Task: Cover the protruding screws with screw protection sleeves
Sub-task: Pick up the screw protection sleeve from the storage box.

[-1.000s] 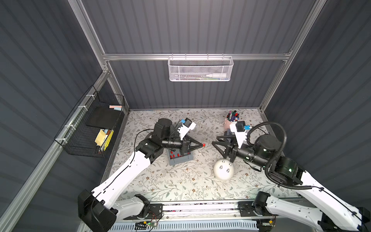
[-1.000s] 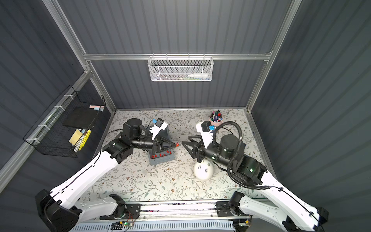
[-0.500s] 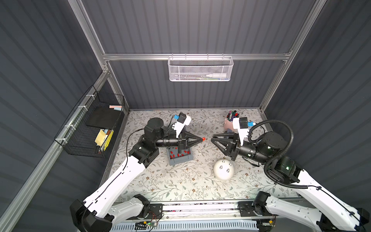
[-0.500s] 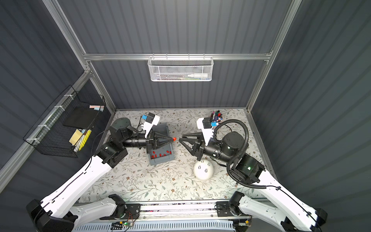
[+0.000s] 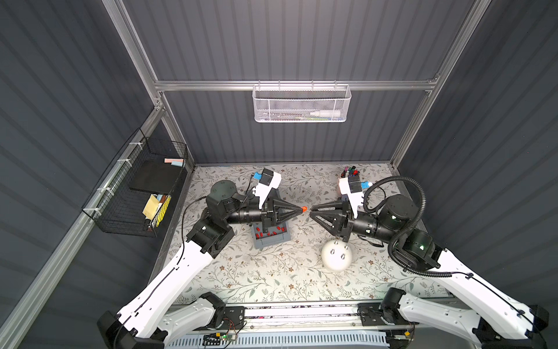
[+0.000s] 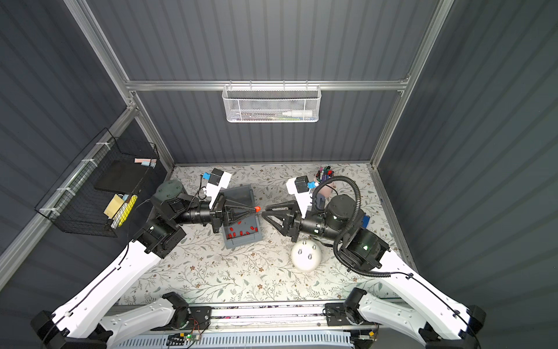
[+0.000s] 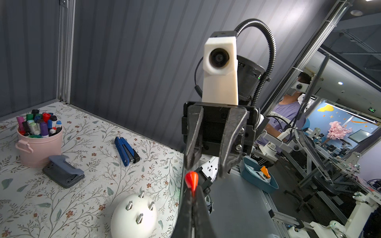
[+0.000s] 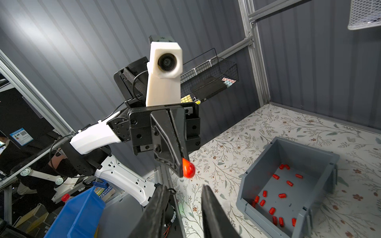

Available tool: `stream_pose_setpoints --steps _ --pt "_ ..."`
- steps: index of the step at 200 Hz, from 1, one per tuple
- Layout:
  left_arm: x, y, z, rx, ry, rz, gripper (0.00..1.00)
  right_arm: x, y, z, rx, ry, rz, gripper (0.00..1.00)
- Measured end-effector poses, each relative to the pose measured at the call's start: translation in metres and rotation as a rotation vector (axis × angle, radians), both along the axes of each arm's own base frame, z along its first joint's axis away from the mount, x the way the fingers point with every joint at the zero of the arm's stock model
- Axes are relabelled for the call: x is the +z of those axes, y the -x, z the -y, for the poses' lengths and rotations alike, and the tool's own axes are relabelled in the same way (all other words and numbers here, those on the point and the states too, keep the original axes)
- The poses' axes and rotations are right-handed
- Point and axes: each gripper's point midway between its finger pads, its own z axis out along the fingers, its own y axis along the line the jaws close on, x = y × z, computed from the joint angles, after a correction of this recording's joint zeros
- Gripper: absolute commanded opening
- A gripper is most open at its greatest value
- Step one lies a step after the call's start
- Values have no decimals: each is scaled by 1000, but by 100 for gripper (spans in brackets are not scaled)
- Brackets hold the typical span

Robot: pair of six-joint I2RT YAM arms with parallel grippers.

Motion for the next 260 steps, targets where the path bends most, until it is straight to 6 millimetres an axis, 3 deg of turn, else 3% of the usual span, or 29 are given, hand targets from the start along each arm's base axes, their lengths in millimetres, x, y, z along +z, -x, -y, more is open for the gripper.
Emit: stream_pose_setpoints --steps 39,214,260 --pt "3 4 -1 -18 8 -8 0 6 3 -1 22 -23 2 29" --pt "-1 12 -1 -69 -4 -45 0 -2 1 -10 45 -6 -19 21" --pt "-3 13 -1 -70 -9 -46 0 -3 0 -10 46 -4 -17 23"
